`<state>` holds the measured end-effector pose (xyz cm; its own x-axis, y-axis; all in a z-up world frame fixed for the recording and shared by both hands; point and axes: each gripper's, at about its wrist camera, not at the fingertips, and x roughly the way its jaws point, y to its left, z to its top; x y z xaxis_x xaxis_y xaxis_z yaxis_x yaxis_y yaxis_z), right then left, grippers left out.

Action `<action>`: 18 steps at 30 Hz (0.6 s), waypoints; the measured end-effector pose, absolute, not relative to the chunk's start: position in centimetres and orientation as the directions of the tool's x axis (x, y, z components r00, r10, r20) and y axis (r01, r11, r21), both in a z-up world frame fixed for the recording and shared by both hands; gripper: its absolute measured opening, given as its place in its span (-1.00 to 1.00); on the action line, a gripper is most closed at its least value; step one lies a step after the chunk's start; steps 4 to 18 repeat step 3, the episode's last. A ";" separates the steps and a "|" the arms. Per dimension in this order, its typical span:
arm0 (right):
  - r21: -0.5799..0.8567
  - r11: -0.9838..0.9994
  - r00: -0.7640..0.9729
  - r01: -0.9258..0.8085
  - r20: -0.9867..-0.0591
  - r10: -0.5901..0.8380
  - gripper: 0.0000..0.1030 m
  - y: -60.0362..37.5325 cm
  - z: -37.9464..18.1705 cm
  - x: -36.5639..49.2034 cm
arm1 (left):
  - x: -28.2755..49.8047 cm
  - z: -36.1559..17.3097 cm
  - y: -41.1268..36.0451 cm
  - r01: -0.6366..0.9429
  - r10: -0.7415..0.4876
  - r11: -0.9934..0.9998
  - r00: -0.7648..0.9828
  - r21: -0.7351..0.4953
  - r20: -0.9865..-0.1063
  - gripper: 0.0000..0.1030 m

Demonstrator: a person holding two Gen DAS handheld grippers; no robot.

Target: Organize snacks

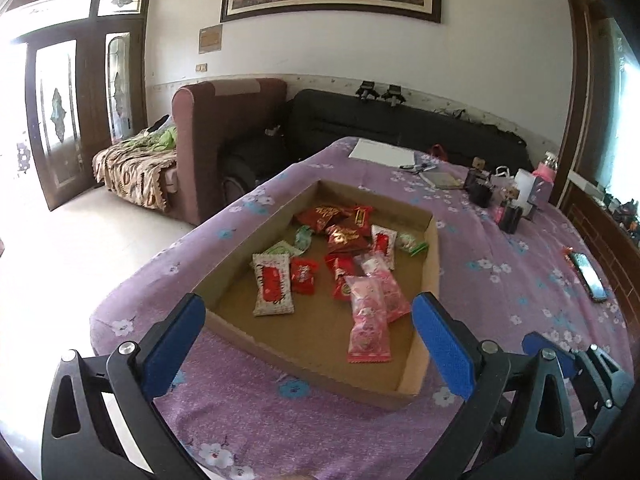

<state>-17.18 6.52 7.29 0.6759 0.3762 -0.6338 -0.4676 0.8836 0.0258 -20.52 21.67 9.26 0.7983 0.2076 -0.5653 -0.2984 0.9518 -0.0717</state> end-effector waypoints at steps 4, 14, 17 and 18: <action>0.025 0.874 0.670 -0.485 -0.631 0.390 0.42 7.3 7.5 -17.0 | -20.2 9.2 21.8 -0.309 0.224 0.950 0.786 -0.053 -0.576 1.00; 0.025 0.874 0.670 -0.485 -0.631 0.390 0.42 7.3 7.5 -17.0 | -20.2 9.2 21.8 -0.309 0.224 0.950 0.786 -0.053 -0.576 1.00; 0.025 0.874 0.670 -0.485 -0.631 0.390 0.42 7.3 7.5 -17.0 | -20.2 9.2 21.8 -0.309 0.224 0.950 0.786 -0.053 -0.576 1.00; 0.025 0.874 0.670 -0.485 -0.631 0.390 0.42 7.3 7.5 -17.0 | -20.2 9.2 21.8 -0.309 0.224 0.950 0.786 -0.053 -0.576 1.00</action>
